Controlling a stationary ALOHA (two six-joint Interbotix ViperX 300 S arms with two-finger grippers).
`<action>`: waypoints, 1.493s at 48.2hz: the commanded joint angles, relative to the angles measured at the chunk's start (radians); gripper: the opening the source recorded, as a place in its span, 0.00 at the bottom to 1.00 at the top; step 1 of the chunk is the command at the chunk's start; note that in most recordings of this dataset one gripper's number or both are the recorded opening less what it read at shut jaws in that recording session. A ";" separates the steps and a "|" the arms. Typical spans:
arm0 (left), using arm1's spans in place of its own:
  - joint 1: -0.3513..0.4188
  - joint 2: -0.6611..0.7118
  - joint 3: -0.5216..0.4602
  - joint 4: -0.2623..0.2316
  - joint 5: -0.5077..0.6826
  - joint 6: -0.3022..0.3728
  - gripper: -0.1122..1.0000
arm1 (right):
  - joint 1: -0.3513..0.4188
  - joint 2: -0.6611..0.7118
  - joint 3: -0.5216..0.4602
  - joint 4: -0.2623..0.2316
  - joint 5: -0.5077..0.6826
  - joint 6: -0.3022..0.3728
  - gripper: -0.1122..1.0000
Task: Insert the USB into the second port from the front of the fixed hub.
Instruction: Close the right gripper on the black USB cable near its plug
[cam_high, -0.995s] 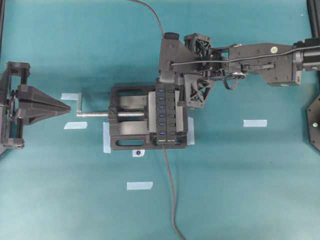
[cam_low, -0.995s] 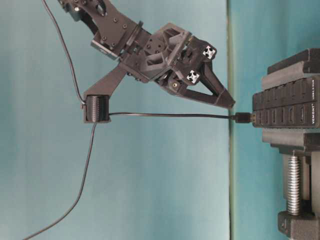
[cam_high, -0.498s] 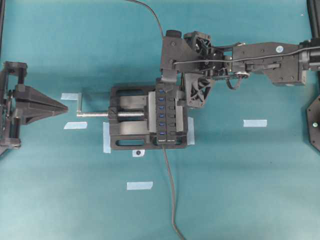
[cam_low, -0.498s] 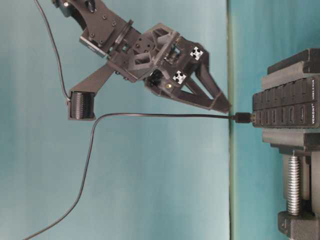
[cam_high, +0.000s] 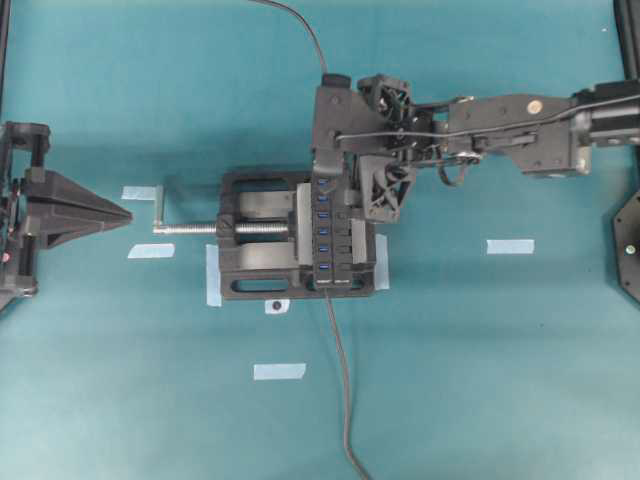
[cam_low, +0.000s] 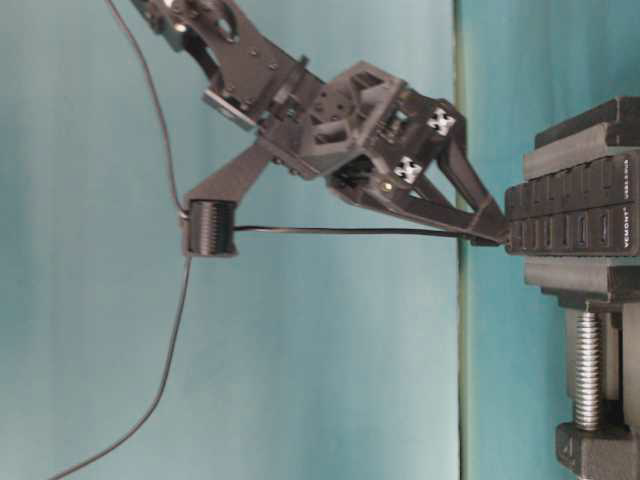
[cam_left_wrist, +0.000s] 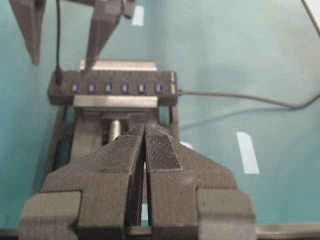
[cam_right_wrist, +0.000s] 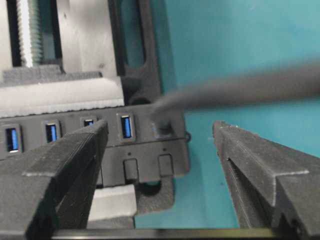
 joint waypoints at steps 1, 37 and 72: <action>0.000 0.005 -0.023 0.002 -0.005 -0.002 0.10 | -0.002 -0.014 -0.025 -0.002 -0.018 -0.002 0.86; 0.000 0.003 -0.023 0.002 -0.005 -0.003 0.10 | 0.000 -0.018 -0.026 -0.002 -0.029 0.002 0.21; -0.002 0.003 -0.021 0.002 -0.005 -0.003 0.10 | 0.005 -0.029 -0.037 0.002 -0.025 0.005 0.16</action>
